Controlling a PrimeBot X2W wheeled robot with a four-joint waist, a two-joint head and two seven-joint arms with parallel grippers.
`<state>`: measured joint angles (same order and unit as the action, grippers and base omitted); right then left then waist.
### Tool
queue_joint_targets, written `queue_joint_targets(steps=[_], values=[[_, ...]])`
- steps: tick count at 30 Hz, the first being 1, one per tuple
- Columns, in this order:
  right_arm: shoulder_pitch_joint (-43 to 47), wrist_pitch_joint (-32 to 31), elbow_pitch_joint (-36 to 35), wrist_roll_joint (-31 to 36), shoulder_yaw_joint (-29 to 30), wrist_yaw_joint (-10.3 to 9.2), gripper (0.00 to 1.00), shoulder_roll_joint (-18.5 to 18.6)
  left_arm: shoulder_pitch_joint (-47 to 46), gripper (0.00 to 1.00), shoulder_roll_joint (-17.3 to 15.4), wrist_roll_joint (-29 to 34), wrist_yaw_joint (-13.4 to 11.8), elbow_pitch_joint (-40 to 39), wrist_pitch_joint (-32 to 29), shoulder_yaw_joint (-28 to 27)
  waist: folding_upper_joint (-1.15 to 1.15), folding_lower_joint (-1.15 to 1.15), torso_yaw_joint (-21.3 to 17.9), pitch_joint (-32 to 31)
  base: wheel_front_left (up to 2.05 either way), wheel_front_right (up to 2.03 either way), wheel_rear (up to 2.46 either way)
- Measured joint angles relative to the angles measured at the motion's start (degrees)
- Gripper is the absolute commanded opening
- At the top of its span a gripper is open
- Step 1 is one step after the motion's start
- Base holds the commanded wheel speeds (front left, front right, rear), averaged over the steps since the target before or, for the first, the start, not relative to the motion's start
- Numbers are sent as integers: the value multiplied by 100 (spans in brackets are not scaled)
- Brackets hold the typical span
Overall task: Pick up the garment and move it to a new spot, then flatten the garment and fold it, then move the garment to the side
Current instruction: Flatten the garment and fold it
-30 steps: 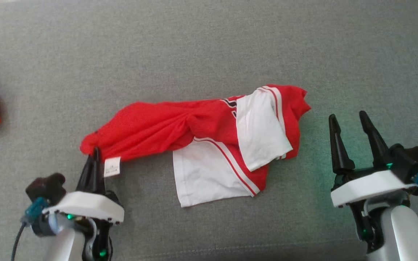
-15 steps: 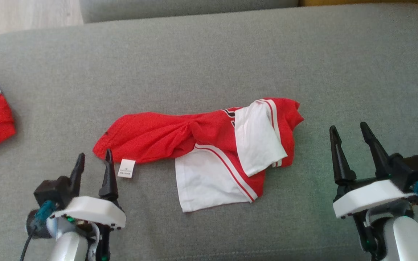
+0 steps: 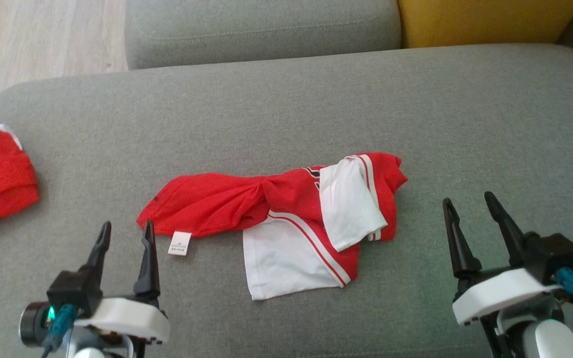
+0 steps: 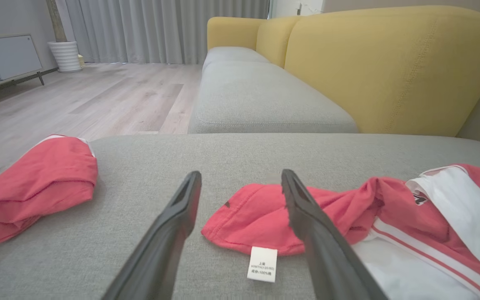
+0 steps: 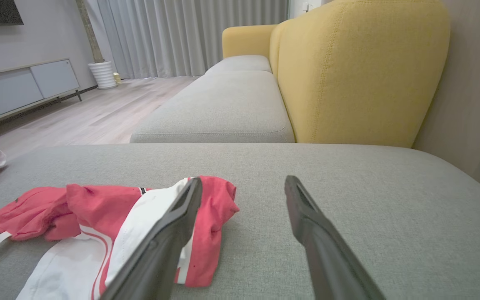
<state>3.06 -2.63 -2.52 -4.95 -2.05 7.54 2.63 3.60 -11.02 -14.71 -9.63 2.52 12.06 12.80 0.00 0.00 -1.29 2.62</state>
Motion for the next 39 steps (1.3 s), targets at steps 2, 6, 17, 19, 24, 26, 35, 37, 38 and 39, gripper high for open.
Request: queue_joint_targets(steps=[2, 6, 17, 19, 24, 26, 35, 37, 38, 39], values=[[53, -26, -37, 0, -13, 0, 100, 0, 76, 100, -21, 1, 0, -66, -91, 24, 0, 0, -5, -21, 0, 0, 0], [99, -42, -79, 0, -24, 0, 100, 0, 105, 100, -27, -34, -55, -144, -196, 33, 0, 0, -10, -39, 0, 0, 0], [108, -100, -19, 10, -235, 0, 100, 0, 113, 100, -27, -35, -99, -223, -241, 111, 0, 0, 23, -22, 0, 0, 0], [108, -163, 101, 13, -460, 0, 100, 1, 110, 100, -27, -35, -99, -231, -241, 124, 0, 0, 44, 17, 0, 0, 0], [110, -293, 742, -62, -1122, 0, 100, 1, 44, 100, -24, -34, -94, -234, -237, 181, 0, 0, 174, 154, 0, 0, 0], [107, -293, 1056, -175, -1329, -1, 100, 1, -26, 100, -14, -34, -89, -232, -204, 226, 0, 0, 251, 215, 0, 0, 0], [-407, -97, 2387, -469, -1674, 0, 100, 3, -348, 100, 59, -35, -40, -157, -77, 314, 0, 0, 581, 544, 0, 0, 0], [-631, -55, 2558, -516, -1706, 0, 100, 5, -397, 100, 64, -35, -40, -127, -32, 313, 0, 0, 616, 621, 0, 0, 0], [-730, -37, 2632, -528, -1716, 0, 77, 5, -418, 100, 66, -35, -40, -120, -29, 314, 0, 0, 630, 654, 0, 0, 0], [-810, -35, 2702, -564, -1717, 0, 27, 7, -436, 100, 70, -35, -40, -113, -27, 313, 0, 0, 639, 681, 0, 0, 0]])
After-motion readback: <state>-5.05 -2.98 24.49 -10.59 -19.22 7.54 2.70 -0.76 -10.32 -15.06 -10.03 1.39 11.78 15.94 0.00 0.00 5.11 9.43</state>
